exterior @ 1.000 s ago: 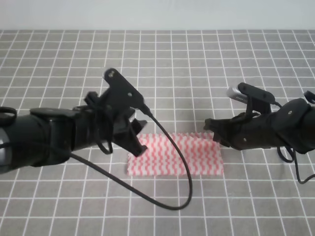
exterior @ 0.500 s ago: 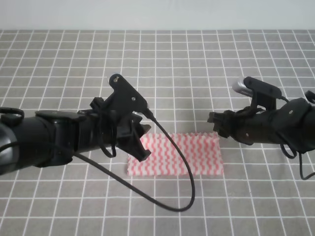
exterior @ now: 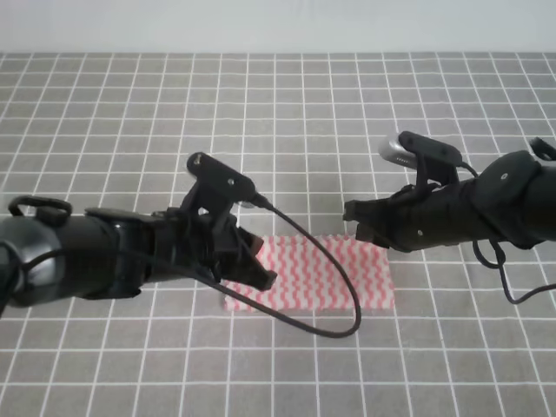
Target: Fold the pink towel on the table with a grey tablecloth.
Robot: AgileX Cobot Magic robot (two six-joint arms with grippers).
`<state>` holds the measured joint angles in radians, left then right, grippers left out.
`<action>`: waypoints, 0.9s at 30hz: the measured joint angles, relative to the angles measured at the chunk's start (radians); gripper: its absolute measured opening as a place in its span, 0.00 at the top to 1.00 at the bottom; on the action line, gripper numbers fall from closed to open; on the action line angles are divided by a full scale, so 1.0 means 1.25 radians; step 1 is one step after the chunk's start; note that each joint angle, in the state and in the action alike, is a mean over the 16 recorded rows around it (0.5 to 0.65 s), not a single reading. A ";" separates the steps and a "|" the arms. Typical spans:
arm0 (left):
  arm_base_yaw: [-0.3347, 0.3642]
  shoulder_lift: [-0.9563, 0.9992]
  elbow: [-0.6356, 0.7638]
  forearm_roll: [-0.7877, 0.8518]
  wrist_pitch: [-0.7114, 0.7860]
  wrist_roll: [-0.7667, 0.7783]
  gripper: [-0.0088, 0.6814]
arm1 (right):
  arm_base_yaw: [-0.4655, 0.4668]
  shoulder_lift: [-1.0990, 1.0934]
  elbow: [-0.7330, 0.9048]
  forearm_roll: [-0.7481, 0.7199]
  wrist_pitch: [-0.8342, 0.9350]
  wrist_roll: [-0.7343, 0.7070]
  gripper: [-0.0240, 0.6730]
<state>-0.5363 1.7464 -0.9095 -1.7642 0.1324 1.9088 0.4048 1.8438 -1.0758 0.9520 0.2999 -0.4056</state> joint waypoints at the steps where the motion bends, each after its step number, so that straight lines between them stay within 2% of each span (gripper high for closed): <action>1: 0.000 0.009 -0.004 0.001 -0.002 0.001 0.99 | 0.000 0.004 -0.001 0.000 -0.004 0.000 0.97; 15: 0.000 0.101 -0.066 0.006 -0.049 0.008 0.99 | 0.000 0.052 -0.003 0.001 -0.042 0.001 0.99; 27: 0.000 0.005 -0.055 0.009 -0.066 -0.012 0.99 | -0.023 0.054 -0.018 -0.009 -0.029 -0.001 0.99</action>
<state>-0.5359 1.7528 -0.9779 -1.7524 0.0493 1.8936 0.3760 1.9112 -1.0986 0.9407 0.2632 -0.4065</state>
